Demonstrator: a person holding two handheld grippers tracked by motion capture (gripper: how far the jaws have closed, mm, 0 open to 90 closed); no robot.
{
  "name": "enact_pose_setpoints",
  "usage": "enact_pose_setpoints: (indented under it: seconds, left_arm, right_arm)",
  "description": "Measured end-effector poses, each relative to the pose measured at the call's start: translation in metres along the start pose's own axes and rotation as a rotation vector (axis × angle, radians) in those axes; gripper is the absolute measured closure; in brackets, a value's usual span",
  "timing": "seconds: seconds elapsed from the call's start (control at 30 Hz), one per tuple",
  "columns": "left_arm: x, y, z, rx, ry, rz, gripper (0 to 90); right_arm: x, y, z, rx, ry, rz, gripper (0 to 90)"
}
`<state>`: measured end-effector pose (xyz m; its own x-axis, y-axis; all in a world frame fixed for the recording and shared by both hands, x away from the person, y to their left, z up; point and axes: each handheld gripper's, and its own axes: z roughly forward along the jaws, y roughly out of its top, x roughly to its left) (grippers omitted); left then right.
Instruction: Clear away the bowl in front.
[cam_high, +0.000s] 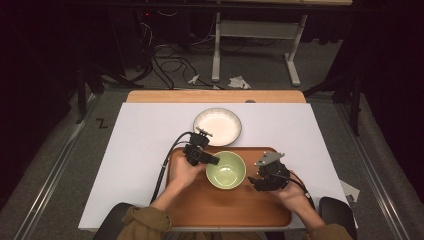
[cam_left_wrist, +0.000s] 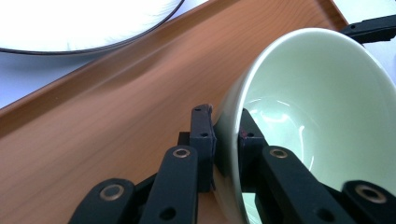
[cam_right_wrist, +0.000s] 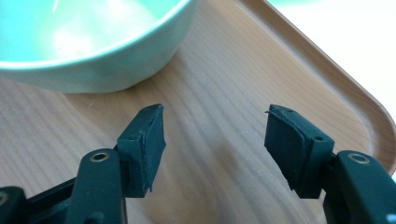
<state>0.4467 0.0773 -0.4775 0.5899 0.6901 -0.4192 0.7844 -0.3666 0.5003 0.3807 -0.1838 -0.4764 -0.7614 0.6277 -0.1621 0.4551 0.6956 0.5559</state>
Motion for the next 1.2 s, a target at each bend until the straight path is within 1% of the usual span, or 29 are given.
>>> enact_pose_setpoints:
  seconds: [0.07, 0.1, 0.37, 0.4, 0.43, 0.5, 0.53, 0.6, 0.63, 0.7, 0.73, 0.77, 0.8, 0.87, 0.93, 1.0, 1.03, 1.17, 1.2]
  left_arm:
    - [0.001, 0.0, 0.001, -0.002, -0.007, -0.006, 80.4]
    - [0.002, 0.0, 0.001, -0.003, -0.007, -0.011, 80.4]
    - [0.001, 0.0, 0.003, -0.008, 0.001, -0.008, 79.7]
    - [0.0, 0.0, 0.003, -0.007, 0.01, -0.002, 78.0]
    - [0.0, 0.0, 0.003, -0.007, 0.01, -0.002, 76.4]
    - [-0.001, -0.001, 0.002, 0.001, 0.024, 0.019, 74.9]
    - [-0.001, -0.001, 0.001, -0.005, 0.029, 0.021, 71.5]
    - [-0.002, -0.001, 0.0, -0.015, 0.029, 0.017, 67.6]
    - [-0.002, -0.001, -0.001, -0.016, 0.029, 0.019, 65.4]
    - [-0.002, -0.001, -0.001, -0.016, 0.031, 0.022, 60.7]
    - [-0.003, -0.001, -0.001, -0.015, 0.035, 0.025, 57.7]
    - [-0.004, -0.001, -0.002, -0.014, 0.036, 0.038, 55.9]
    - [-0.005, -0.001, -0.003, -0.022, 0.043, 0.052, 53.9]
    - [-0.007, -0.001, -0.007, -0.037, 0.043, 0.055, 50.9]
    - [-0.008, -0.002, -0.01, -0.054, 0.035, 0.049, 48.8]
    - [-0.009, -0.001, -0.012, -0.064, 0.033, 0.048, 47.7]
    - [-0.011, -0.001, -0.016, -0.079, 0.033, 0.049, 47.3]
    - [-0.013, -0.001, -0.021, -0.089, 0.032, 0.061, 46.5]
    - [-0.015, -0.001, -0.025, -0.095, 0.032, 0.069, 46.3]
  right_arm:
    - [0.001, 0.0, 0.0, 0.011, 0.002, -0.002, 38.2]
    - [0.001, 0.0, 0.001, 0.004, -0.001, -0.005, 38.2]
    - [0.001, 0.0, 0.001, 0.009, 0.006, -0.003, 38.2]
    - [0.001, 0.0, 0.001, 0.008, 0.002, -0.002, 38.2]
    - [0.002, 0.0, 0.001, 0.01, 0.003, -0.004, 38.2]
    - [0.002, 0.0, 0.001, 0.01, 0.002, -0.004, 38.2]
    - [0.002, 0.0, 0.001, 0.011, 0.001, -0.005, 38.2]
    - [0.002, 0.0, 0.001, 0.013, 0.0, -0.004, 38.1]
    - [0.002, 0.0, 0.002, 0.018, 0.002, 0.0, 38.1]
    - [0.002, 0.0, 0.002, 0.017, -0.001, -0.007, 38.1]
    - [0.002, 0.0, 0.001, 0.018, 0.0, -0.008, 38.2]
    - [0.002, 0.0, 0.002, 0.015, 0.0, -0.007, 38.1]
    - [0.002, 0.001, 0.002, 0.024, 0.003, -0.006, 38.2]
    - [0.003, 0.0, 0.002, 0.019, 0.0, -0.006, 38.2]
    - [0.002, 0.0, 0.001, 0.019, 0.0, -0.011, 38.2]
    - [0.002, 0.0, 0.001, 0.013, 0.002, 0.0, 38.1]
    - [0.001, -0.001, 0.001, 0.018, 0.005, -0.001, 38.1]
    - [0.001, 0.0, 0.001, 0.006, 0.002, -0.003, 38.2]
    - [0.002, 0.0, 0.001, 0.017, 0.002, -0.004, 38.2]
